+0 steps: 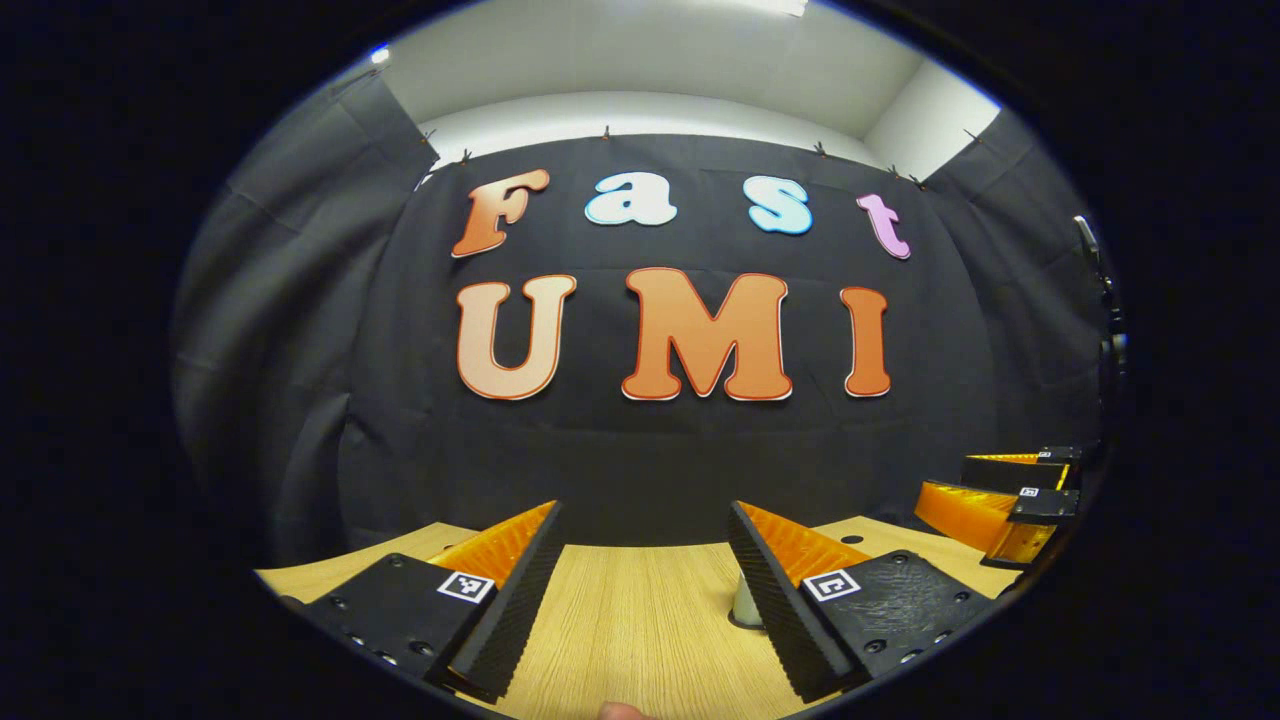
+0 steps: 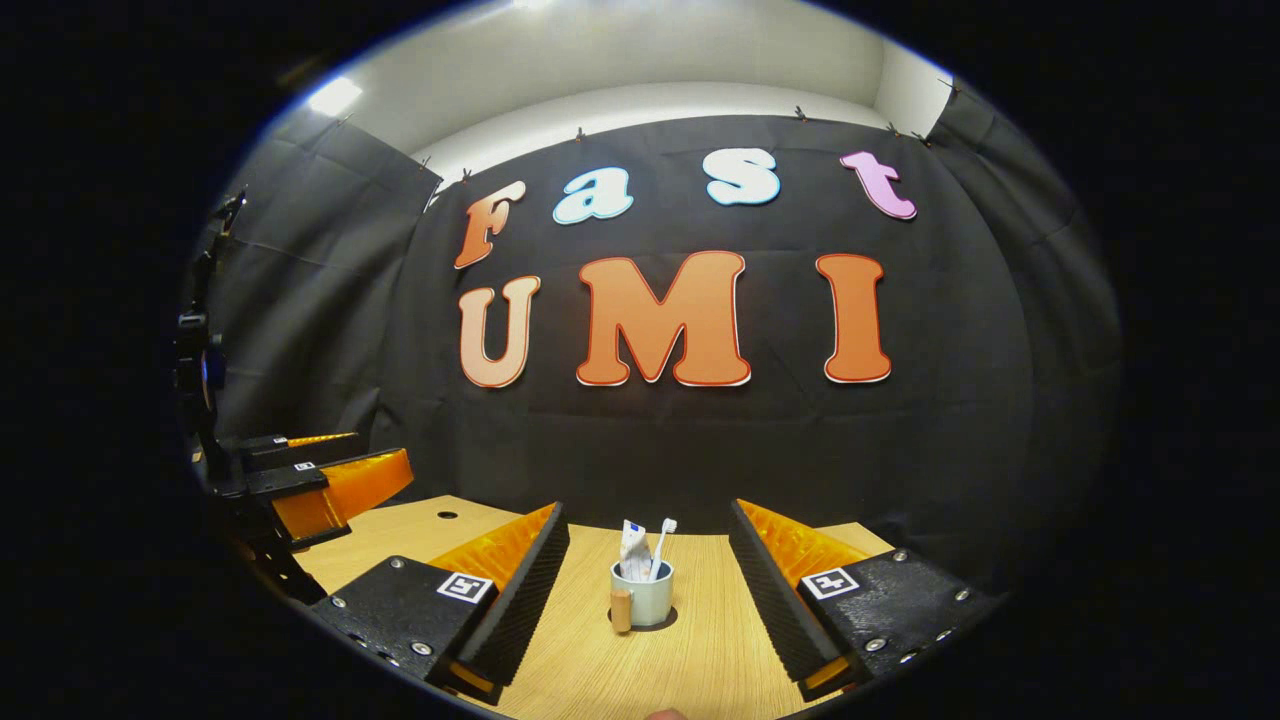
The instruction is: Put the toothbrush and toothpaste on the desktop into the cup, then pick up the cup and place it on the coaster on the desktop.
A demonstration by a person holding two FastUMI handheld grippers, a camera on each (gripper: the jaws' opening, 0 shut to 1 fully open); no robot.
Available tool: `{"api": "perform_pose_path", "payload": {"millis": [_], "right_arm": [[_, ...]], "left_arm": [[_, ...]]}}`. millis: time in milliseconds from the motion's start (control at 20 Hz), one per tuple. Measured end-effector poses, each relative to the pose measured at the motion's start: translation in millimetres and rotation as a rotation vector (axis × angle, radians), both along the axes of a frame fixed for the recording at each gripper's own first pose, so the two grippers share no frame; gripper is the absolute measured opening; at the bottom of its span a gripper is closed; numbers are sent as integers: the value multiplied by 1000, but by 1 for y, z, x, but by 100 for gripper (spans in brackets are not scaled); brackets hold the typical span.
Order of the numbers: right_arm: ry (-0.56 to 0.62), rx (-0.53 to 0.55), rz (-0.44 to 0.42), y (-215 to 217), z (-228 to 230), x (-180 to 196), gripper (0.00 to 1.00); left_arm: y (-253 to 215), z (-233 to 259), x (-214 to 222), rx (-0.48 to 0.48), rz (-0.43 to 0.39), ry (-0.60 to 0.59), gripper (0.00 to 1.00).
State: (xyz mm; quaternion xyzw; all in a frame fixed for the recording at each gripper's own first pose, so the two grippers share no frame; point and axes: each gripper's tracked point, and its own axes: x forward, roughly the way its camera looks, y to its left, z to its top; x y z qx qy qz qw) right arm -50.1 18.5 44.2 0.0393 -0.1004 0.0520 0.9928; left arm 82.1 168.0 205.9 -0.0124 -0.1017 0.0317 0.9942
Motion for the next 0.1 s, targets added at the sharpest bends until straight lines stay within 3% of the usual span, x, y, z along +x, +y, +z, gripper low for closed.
{"api": "perform_pose_path", "payload": {"millis": [100], "right_arm": [[-8, 0, -6, 0, 1, -8, 96]], "left_arm": [[8, -8, -12, -17, 22, 22, 96]]}}
